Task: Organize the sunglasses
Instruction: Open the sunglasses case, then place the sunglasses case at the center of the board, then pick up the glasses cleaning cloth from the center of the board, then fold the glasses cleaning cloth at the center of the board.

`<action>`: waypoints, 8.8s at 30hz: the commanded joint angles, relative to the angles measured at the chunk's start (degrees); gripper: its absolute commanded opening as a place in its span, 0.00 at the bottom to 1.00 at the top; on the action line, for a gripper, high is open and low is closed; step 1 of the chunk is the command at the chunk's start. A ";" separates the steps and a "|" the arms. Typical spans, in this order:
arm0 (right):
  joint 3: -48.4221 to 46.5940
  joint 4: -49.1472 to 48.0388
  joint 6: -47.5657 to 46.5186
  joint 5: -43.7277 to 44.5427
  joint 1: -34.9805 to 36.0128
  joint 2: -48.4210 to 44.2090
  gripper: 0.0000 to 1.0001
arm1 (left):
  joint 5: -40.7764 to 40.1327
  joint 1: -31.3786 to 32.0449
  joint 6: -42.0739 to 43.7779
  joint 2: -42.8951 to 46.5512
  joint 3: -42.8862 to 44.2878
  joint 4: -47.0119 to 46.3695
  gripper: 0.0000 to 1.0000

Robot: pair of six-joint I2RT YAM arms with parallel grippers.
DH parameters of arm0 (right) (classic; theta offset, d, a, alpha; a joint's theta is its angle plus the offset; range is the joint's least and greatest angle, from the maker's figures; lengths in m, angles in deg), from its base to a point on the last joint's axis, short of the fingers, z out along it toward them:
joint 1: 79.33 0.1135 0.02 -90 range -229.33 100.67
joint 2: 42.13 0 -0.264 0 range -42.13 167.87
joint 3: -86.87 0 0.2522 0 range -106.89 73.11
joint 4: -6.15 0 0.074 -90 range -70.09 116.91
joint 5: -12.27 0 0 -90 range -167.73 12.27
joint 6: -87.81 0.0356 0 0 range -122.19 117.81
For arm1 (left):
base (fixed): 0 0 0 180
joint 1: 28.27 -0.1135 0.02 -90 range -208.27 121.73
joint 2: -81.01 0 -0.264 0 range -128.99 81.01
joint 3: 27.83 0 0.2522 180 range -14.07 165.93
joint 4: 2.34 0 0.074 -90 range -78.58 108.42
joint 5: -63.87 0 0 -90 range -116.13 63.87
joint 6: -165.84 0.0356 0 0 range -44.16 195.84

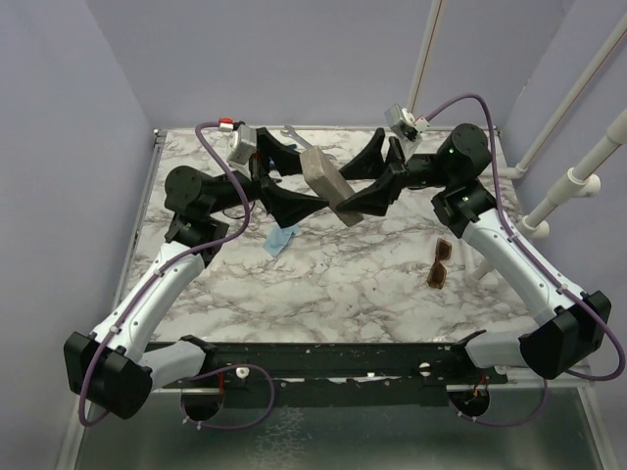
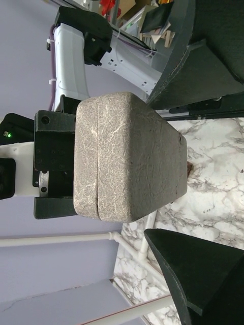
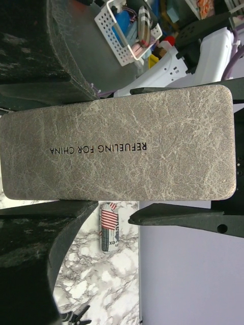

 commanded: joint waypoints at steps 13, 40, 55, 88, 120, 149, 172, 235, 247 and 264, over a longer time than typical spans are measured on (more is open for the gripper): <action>-0.20 -2.97 1.16 -1.67 0.42 -0.58 0.10 | 0.10 3.10 -2.51 -1.09 2.20 -1.52 0.23; -5.54 19.09 -16.70 17.96 0.35 0.03 0.99 | -3.32 3.15 19.83 2.47 3.56 21.38 0.00; -6.41 22.10 -17.77 26.17 -2.82 0.01 0.91 | 0.78 3.15 25.33 2.19 6.43 30.40 0.00; -6.37 20.75 -18.48 18.74 -4.42 3.70 0.77 | -0.40 3.15 28.09 3.76 5.53 32.83 0.00; -6.12 41.67 -41.56 46.36 -4.42 9.61 0.00 | -33.37 2.78 31.59 17.08 -12.33 37.15 0.99; 4.26 17.94 -91.20 76.90 6.75 32.46 0.01 | -58.81 -6.69 32.85 12.35 -20.31 42.29 0.93; 1.51 19.36 -83.41 71.22 6.83 29.92 0.60 | -53.02 -6.94 35.75 10.16 -20.34 42.42 0.89; 14.50 1.94 -34.59 23.88 -1.23 6.92 0.87 | -43.84 1.11 54.17 -23.08 23.65 83.50 0.00; 13.62 -7.04 -31.48 10.51 0.15 14.16 0.80 | -30.65 3.13 91.67 -13.59 26.62 99.25 0.00; 15.89 7.91 -43.16 19.23 4.30 12.26 0.79 | -52.58 16.09 138.34 4.65 -1.95 80.12 0.00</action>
